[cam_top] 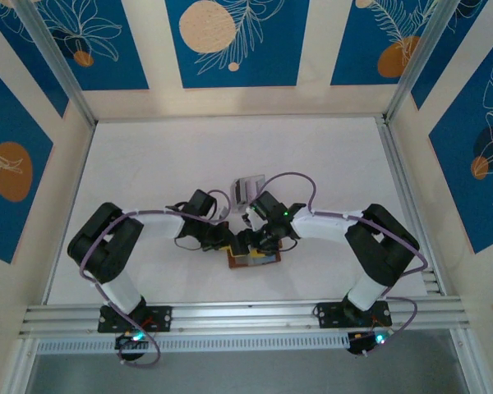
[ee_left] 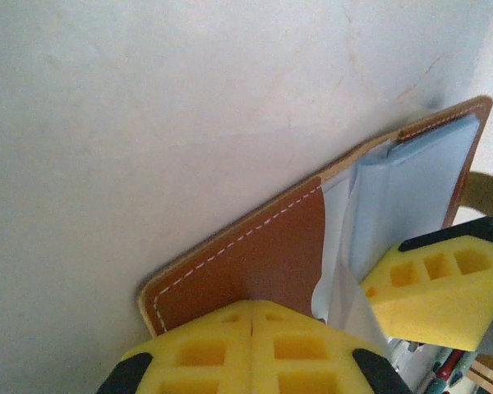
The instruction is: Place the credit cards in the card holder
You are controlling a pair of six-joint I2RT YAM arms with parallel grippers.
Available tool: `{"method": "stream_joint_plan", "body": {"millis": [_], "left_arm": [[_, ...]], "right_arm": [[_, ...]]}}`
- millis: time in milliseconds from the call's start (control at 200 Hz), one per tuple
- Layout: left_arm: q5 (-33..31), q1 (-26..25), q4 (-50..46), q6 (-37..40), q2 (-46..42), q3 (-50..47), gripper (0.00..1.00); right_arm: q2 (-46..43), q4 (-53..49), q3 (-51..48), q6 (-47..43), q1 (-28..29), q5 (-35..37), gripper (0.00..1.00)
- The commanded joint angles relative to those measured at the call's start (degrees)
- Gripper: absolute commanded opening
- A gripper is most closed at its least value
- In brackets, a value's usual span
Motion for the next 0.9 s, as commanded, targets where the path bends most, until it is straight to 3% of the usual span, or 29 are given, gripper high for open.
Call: {"method": "stream_joint_plan", "body": {"millis": [0, 205, 405, 580, 660, 770, 835, 895], "left_arm": [[0.75, 2.76, -0.07, -0.56, -1.34, -1.22, 0.04], [5.77, 8.53, -1.63, -0.91, -7.91, -0.90, 0.10], [4.99, 7.85, -7.30, 1.39, -10.33, 2.70, 0.11], [4.92, 5.05, -7.30, 0.57, -9.21, 4.64, 0.11], [4.95, 3.87, -6.90, 0.26, -7.94, 5.50, 0.11], [4.73, 1.99, -6.69, 0.40, -6.28, 6.94, 0.11], [4.74, 0.96, -6.74, 0.35, -5.32, 7.76, 0.11], [4.69, 0.31, -6.59, 0.35, -4.36, 8.21, 0.11]], "right_arm": [[0.45, -2.21, -0.82, 0.34, 0.12, -1.30, 0.74], [1.05, 1.79, -0.69, 2.27, -1.08, -3.34, 0.73], [2.02, 4.38, 0.19, 3.65, -1.04, -5.30, 0.69], [2.39, 2.45, 0.97, 2.09, -0.46, -2.95, 0.50], [3.07, 1.34, 1.54, 1.18, 0.00, -1.82, 0.37], [4.19, 0.64, 1.76, 0.35, 0.45, -0.83, 0.31], [5.04, 0.67, 1.89, 0.12, 0.74, -0.85, 0.32], [5.75, 0.78, 2.30, -0.46, 0.89, -1.62, 0.44]]}}
